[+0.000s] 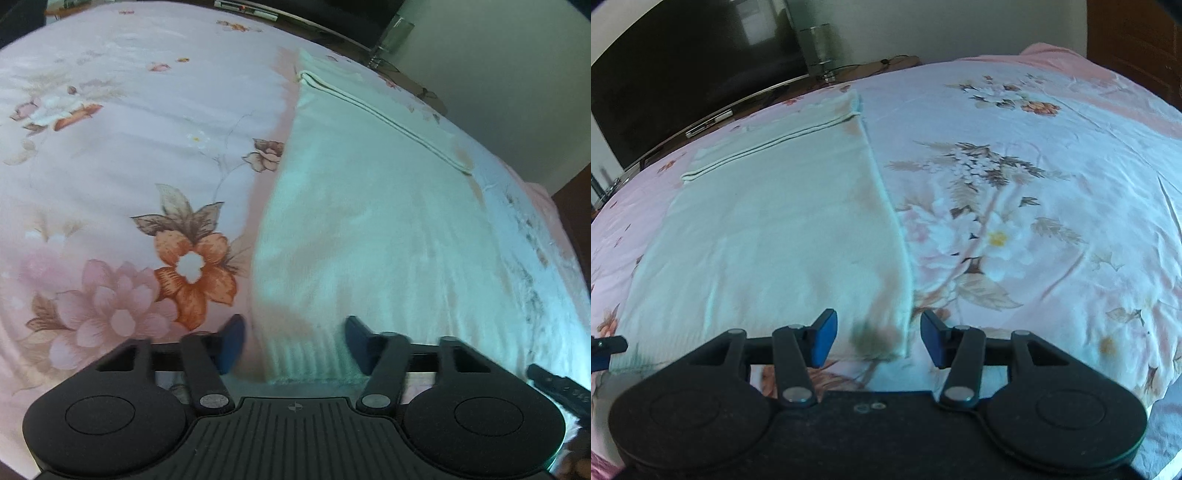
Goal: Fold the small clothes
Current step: 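Grasp the hem with the left gripper while the right gripper grasps the hem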
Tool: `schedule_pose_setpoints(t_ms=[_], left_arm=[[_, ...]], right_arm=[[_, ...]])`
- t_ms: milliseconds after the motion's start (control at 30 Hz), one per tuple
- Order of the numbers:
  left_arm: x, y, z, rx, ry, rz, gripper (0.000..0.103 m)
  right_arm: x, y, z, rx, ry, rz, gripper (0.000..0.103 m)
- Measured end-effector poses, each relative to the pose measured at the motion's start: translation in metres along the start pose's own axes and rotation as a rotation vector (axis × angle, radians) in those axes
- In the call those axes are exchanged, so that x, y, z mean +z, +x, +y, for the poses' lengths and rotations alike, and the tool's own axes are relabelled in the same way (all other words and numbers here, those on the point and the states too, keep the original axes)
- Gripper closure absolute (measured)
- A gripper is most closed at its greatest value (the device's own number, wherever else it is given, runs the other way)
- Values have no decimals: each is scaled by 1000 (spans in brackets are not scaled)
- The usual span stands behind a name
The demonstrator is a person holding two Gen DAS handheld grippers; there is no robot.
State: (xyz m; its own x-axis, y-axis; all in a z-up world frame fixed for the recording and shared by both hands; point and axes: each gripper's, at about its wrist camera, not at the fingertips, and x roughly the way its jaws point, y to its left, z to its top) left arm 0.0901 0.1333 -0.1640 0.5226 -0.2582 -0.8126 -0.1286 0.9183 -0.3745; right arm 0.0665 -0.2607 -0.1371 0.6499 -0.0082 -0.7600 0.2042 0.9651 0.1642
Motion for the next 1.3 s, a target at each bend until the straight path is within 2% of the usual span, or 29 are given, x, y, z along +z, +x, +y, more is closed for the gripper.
schedule_pose_setpoints(t_ms=[33,267,300,367,400,433,500,600,733,900,1200,1267,1300], left_arm=[[2,2,0,-9,-7,14,64],[3,8,1,-84,-66,64,64],[1,9,-1,-97,-68,74,69],[-2,13,-5,-105,-61,101,89],[-4,16,-5,-108,-64,108,89],[-5,17,-6,-102,-58,104,89],[-4,18,-9,-96,-42,100,89],[0,22,-9,-88,-39,100,89],[6,18,-18,-86,-2,58,89],[27,-1,-29,-96,47,-44,89],[90,-16,-56,-78,117,-217,89],[102,-7,-60,-54,138,-204,89],[106,-2,-58,-57,134,-159,89]], right_arm=[[2,2,-3,3,9,4,53],[6,18,-13,35,52,82,55],[5,20,-14,41,62,94,56],[3,22,-13,49,70,103,58],[2,22,-12,51,70,103,62],[2,23,-10,57,70,106,77],[2,24,-6,79,78,118,91],[4,25,-3,80,72,120,91],[7,27,-5,130,108,127,93],[24,13,-2,195,129,66,94],[87,1,15,247,75,-87,95],[101,7,18,255,75,-106,95],[106,12,20,256,69,-101,95]])
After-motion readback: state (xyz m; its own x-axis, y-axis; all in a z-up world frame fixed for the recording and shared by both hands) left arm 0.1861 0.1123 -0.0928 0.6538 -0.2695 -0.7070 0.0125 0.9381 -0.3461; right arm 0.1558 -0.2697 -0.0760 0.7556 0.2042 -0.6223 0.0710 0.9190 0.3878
